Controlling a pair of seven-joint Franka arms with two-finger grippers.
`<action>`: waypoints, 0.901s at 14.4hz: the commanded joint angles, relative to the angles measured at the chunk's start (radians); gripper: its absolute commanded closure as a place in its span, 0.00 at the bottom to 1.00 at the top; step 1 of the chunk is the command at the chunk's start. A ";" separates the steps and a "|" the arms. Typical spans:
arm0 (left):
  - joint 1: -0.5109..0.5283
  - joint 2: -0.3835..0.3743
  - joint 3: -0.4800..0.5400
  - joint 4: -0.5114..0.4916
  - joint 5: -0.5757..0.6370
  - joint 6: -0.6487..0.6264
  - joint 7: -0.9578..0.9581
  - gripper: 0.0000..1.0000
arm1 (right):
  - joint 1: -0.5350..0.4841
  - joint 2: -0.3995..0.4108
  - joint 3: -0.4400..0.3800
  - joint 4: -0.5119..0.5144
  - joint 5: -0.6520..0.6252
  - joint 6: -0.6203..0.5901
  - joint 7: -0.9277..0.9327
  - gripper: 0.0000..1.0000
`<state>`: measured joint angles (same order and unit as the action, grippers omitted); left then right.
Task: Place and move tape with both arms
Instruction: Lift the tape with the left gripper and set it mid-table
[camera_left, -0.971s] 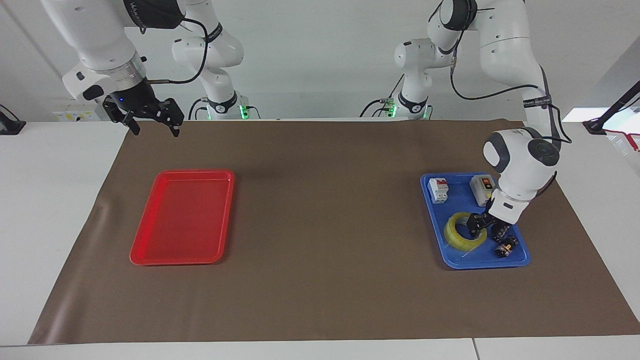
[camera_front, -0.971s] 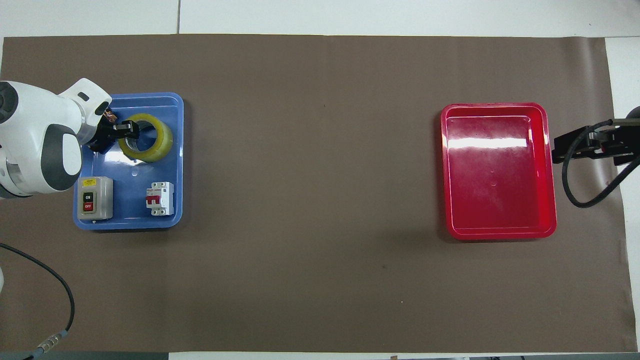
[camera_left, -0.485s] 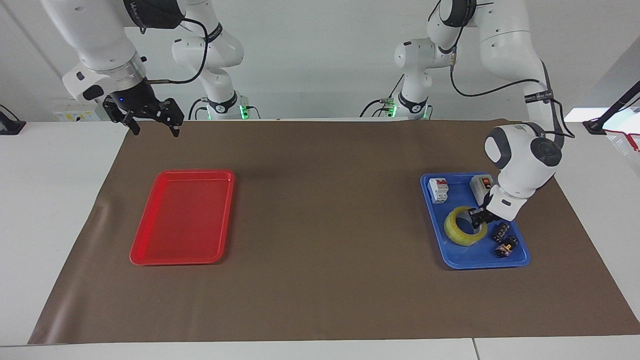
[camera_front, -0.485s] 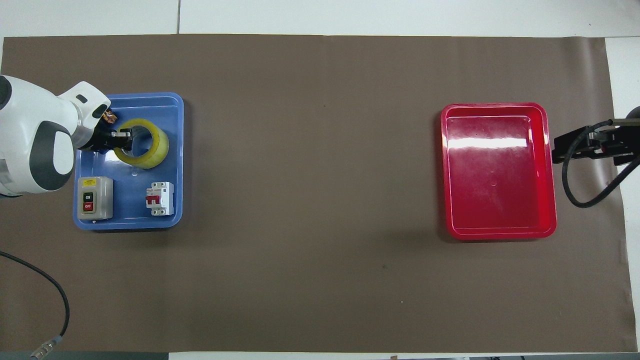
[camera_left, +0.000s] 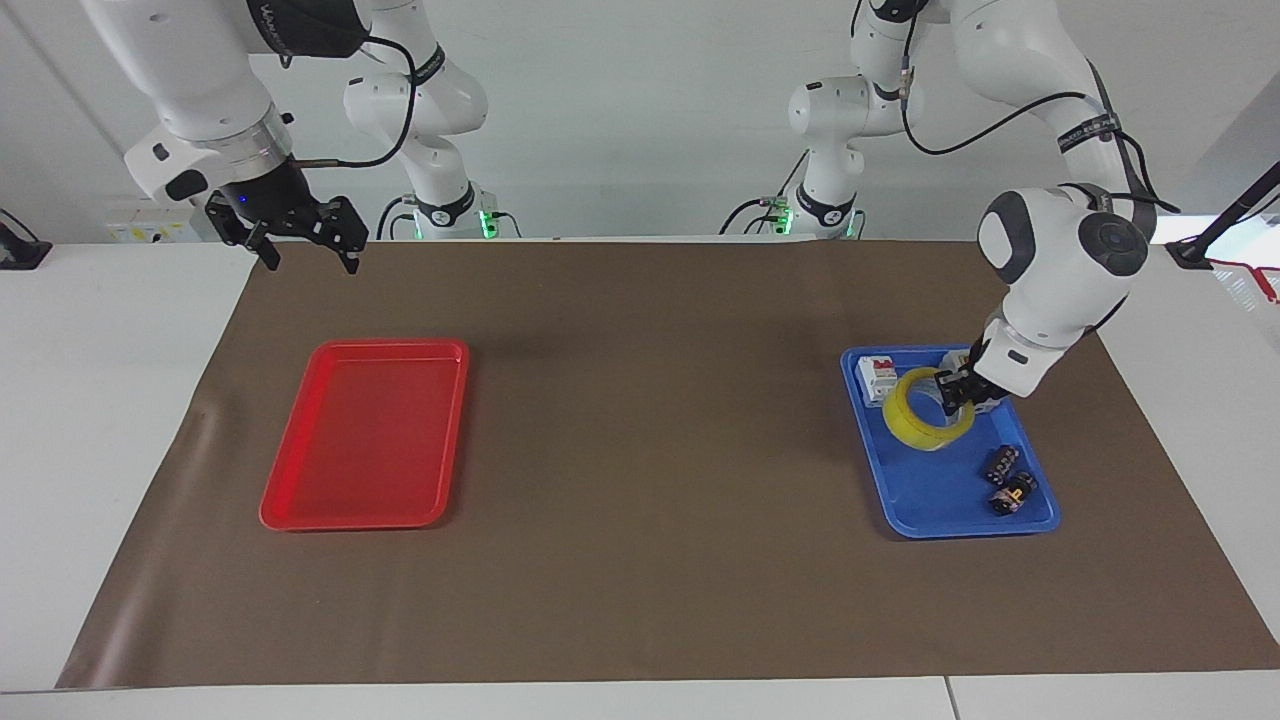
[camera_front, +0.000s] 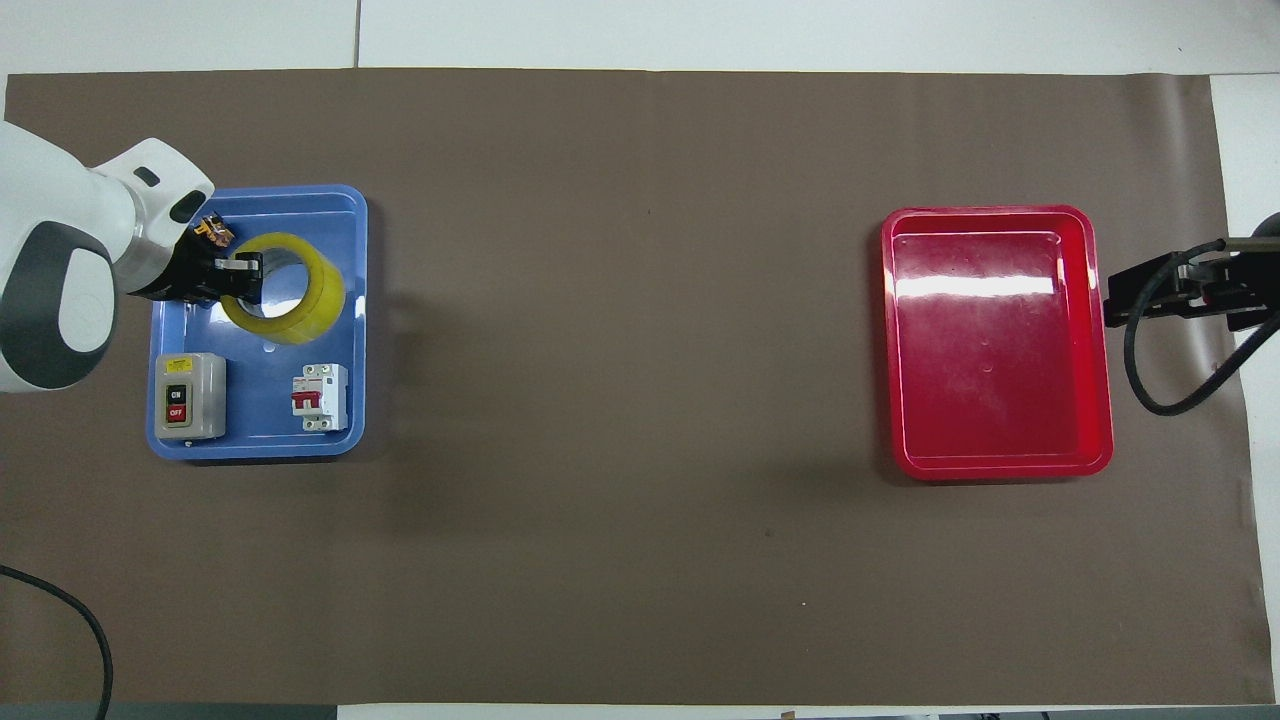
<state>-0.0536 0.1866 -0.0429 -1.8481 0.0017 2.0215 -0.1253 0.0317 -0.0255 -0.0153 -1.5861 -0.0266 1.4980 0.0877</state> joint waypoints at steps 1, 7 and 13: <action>-0.118 -0.004 0.006 -0.003 0.020 0.012 -0.162 1.00 | -0.013 -0.013 0.003 -0.020 0.004 0.018 -0.025 0.00; -0.357 0.040 0.006 -0.028 0.031 0.147 -0.488 1.00 | -0.013 -0.013 0.003 -0.020 0.004 0.018 -0.025 0.00; -0.495 0.161 0.006 -0.019 0.176 0.302 -0.810 1.00 | -0.013 -0.013 0.003 -0.020 0.004 0.016 -0.025 0.00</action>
<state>-0.5178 0.3180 -0.0515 -1.8726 0.1175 2.2661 -0.8406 0.0317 -0.0255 -0.0153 -1.5861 -0.0266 1.4980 0.0877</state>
